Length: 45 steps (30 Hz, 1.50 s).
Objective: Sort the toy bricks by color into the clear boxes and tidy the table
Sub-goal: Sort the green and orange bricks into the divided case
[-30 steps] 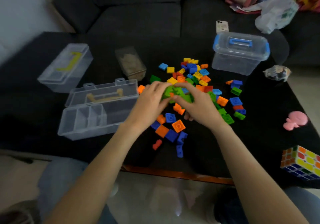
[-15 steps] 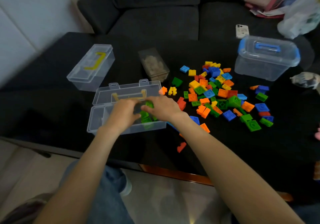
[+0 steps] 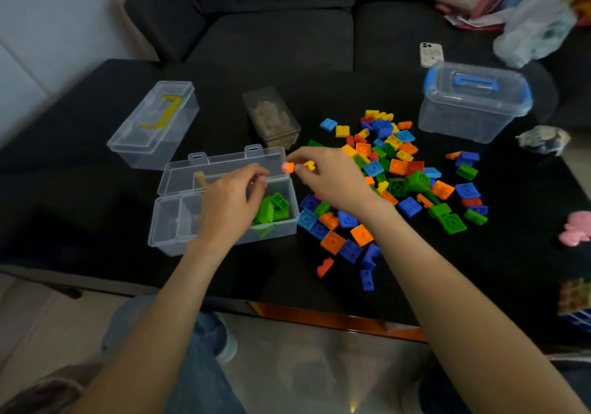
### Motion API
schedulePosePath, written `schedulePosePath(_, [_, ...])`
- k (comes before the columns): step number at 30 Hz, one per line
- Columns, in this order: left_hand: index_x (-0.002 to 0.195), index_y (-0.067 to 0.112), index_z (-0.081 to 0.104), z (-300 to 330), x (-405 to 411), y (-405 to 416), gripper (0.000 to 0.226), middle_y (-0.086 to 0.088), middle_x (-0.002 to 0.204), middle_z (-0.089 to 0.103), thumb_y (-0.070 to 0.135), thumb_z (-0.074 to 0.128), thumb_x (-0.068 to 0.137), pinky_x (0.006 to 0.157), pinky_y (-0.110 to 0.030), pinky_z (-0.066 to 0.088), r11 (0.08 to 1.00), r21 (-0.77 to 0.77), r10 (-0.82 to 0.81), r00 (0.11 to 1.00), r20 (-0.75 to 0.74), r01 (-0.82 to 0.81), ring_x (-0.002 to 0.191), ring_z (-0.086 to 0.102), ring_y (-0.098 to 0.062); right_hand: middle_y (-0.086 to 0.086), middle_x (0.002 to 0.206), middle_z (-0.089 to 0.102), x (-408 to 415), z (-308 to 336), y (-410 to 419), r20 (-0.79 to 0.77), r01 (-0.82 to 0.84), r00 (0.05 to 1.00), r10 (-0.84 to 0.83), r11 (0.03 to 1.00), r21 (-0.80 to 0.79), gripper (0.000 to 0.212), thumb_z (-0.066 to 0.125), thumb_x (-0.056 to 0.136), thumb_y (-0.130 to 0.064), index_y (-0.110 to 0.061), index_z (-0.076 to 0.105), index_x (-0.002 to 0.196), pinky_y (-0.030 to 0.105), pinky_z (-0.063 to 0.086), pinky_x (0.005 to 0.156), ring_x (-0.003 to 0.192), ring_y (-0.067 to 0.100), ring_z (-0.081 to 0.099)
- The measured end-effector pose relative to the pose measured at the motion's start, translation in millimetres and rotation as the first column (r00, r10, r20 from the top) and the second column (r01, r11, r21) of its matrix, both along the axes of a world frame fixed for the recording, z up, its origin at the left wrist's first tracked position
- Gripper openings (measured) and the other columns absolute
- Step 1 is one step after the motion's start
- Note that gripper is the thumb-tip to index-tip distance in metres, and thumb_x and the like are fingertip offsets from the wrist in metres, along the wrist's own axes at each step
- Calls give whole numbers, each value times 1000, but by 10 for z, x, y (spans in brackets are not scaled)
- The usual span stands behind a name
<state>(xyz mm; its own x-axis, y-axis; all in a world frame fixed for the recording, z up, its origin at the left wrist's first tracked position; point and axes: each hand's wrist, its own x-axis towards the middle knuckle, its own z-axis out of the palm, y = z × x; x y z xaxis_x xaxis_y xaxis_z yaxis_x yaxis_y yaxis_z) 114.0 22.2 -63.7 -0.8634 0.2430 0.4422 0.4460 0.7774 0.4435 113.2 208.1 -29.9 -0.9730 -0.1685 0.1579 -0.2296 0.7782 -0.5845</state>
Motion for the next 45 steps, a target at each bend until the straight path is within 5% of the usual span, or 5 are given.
schedulePosePath(14, [139, 20, 40, -398, -19, 2387, 57, 0, 137, 41, 28, 62, 87, 101, -28, 35, 834, -215, -443, 849, 287, 508, 129, 34, -18, 10, 142, 36, 1025, -642, 2178, 245, 516, 727, -642, 745, 422, 65, 66, 83, -41, -29, 38, 140, 44, 39, 100, 127, 36, 36])
schedulePosePath(22, [139, 21, 39, -612, -296, 2581, 64, 2, 141, 34, 31, 66, 82, 99, -34, 38, 826, -298, -397, 869, 295, 479, 128, 36, -20, 8, 137, 35, 979, -797, 2206, 344, 496, 751, -563, 826, 267, 85, 74, 73, -51, -31, 30, 142, 37, 41, 97, 127, 28, 35])
schedulePosePath(32, [113, 19, 54, -623, -408, 2640, 33, 2, 127, 53, 31, 65, 85, 95, -32, 39, 846, -288, -395, 890, 227, 448, 120, 46, -16, 12, 138, 36, 822, -1045, 1910, 46, 443, 824, -564, 693, 569, 59, 36, 95, -55, -21, 27, 142, 26, 40, 58, 105, 25, 53])
schedulePosePath(39, [117, 23, 51, -602, -390, 2542, 43, 5, 117, 59, 33, 70, 80, 93, -34, 43, 857, -252, -392, 886, 249, 450, 110, 53, -14, 5, 125, 47, 907, -1000, 2036, 28, 460, 851, -524, 770, 443, 47, 47, 95, -43, -22, 35, 134, 23, 47, 64, 93, 17, 59])
schedulePosePath(45, [128, 28, 50, -589, -356, 2490, 50, 4, 125, 53, 43, 63, 83, 100, -34, 32, 776, -440, -352, 889, 293, 452, 120, 44, -16, -2, 111, 43, 742, -733, 2378, 173, 607, 787, -593, 793, -42, 38, 66, 84, -22, -23, 47, 117, 30, 53, 77, 96, 14, 52])
